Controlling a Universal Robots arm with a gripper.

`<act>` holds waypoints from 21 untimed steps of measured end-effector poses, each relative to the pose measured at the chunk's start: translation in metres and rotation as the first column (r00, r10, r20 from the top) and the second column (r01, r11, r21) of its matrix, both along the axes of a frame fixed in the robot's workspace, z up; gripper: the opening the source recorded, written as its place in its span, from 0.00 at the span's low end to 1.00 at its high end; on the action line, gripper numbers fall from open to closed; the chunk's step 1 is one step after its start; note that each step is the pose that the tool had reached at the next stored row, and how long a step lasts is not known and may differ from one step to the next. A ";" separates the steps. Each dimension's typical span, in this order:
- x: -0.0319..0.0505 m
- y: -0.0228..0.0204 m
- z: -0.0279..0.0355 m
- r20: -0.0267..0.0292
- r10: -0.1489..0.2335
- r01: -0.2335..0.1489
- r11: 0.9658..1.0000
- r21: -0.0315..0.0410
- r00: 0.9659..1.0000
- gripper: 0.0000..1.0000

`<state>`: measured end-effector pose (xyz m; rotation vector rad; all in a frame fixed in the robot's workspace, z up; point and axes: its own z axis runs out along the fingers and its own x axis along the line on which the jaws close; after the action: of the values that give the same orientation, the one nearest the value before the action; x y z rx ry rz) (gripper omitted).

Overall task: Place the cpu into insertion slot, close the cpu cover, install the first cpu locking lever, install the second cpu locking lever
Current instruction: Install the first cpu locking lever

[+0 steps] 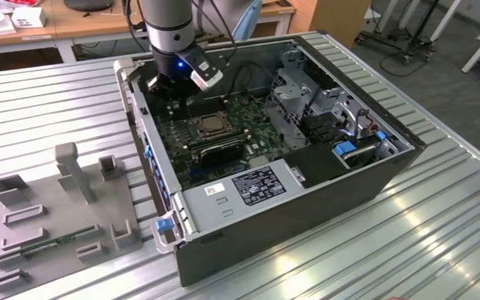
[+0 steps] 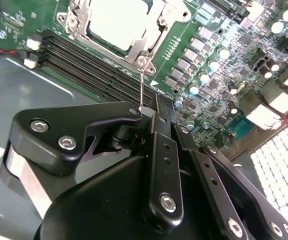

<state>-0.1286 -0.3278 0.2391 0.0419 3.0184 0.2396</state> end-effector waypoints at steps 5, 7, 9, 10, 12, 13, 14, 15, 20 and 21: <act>0.0073 -0.0005 0.0000 -0.001 -0.004 0.004 1.000 0.000 1.000 0.11; 0.0100 -0.0007 0.0000 -0.001 -0.006 0.006 1.000 0.000 1.000 0.11; 0.0128 -0.0009 0.0000 -0.001 -0.008 0.008 1.000 0.000 1.000 0.11; 0.0141 -0.0010 0.0000 -0.001 -0.008 0.008 1.000 0.000 1.000 0.11; 0.0174 -0.0014 0.0000 -0.002 -0.010 0.010 1.000 0.000 1.000 0.11; 0.0190 -0.0016 0.0000 -0.002 -0.011 0.011 1.000 0.000 1.000 0.11; 0.0206 -0.0017 0.0000 -0.002 -0.011 0.011 1.000 0.000 1.000 0.11; 0.0220 -0.0018 0.0000 -0.002 -0.012 0.012 1.000 0.000 1.000 0.11; 0.0278 -0.0019 -0.0001 -0.002 -0.012 0.012 1.000 0.003 1.000 0.11; 0.0289 -0.0018 -0.0003 -0.002 -0.012 0.012 1.000 0.004 1.000 0.11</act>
<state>-0.0997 -0.3296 0.2388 0.0607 3.0184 0.2445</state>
